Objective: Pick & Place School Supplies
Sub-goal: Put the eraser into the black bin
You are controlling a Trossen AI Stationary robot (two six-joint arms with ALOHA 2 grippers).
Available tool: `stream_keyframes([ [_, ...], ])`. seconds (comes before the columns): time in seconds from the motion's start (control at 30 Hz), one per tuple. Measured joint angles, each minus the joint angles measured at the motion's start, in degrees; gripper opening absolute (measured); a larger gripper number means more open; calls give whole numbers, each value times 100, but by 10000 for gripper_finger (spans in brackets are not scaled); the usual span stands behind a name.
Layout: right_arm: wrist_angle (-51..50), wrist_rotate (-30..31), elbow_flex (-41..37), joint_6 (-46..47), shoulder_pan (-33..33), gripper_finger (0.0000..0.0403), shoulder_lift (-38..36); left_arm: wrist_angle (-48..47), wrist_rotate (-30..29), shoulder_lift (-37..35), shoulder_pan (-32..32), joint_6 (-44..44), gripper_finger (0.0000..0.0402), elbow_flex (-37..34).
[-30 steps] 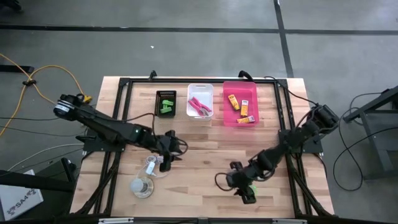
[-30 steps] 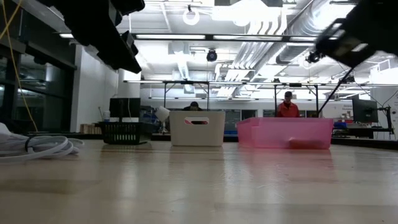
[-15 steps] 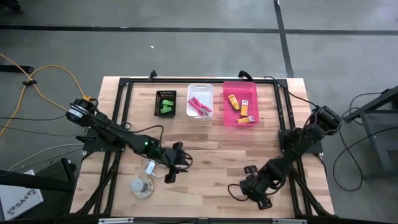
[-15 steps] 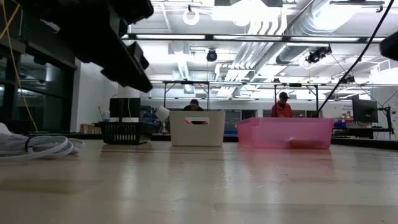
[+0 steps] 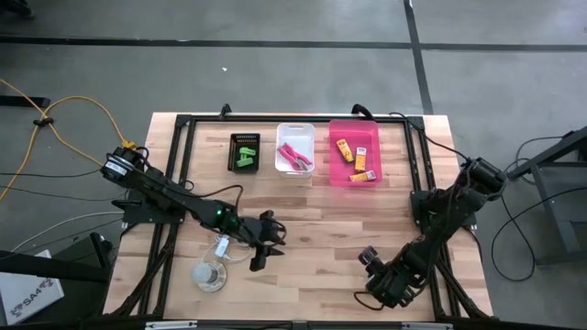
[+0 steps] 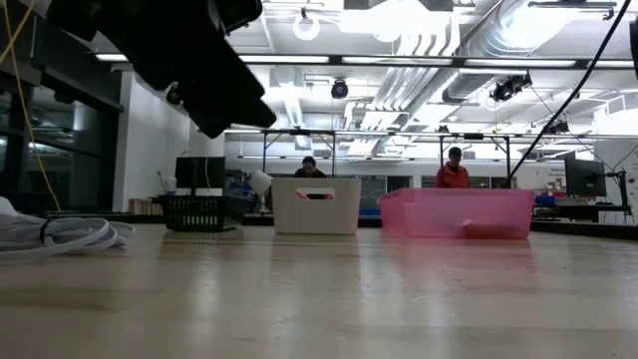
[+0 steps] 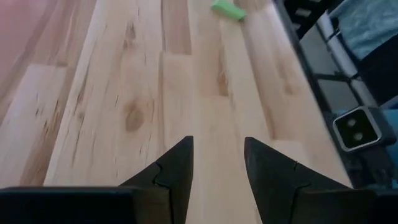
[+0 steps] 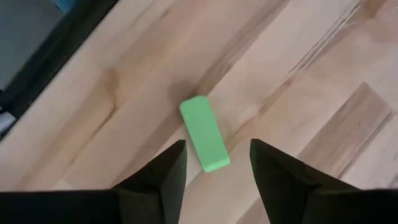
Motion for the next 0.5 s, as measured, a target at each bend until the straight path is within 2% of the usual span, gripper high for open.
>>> stream_keyframes([
  [0.2, 247, -41, -381, -118, 4, 166, 1, 320, 4, 0, 0, 0, 139, 0],
  [0.5, 800, 88, -651, -290, -1, 166, 2, 321, 7, 0, -2, -148, 139, 0],
])
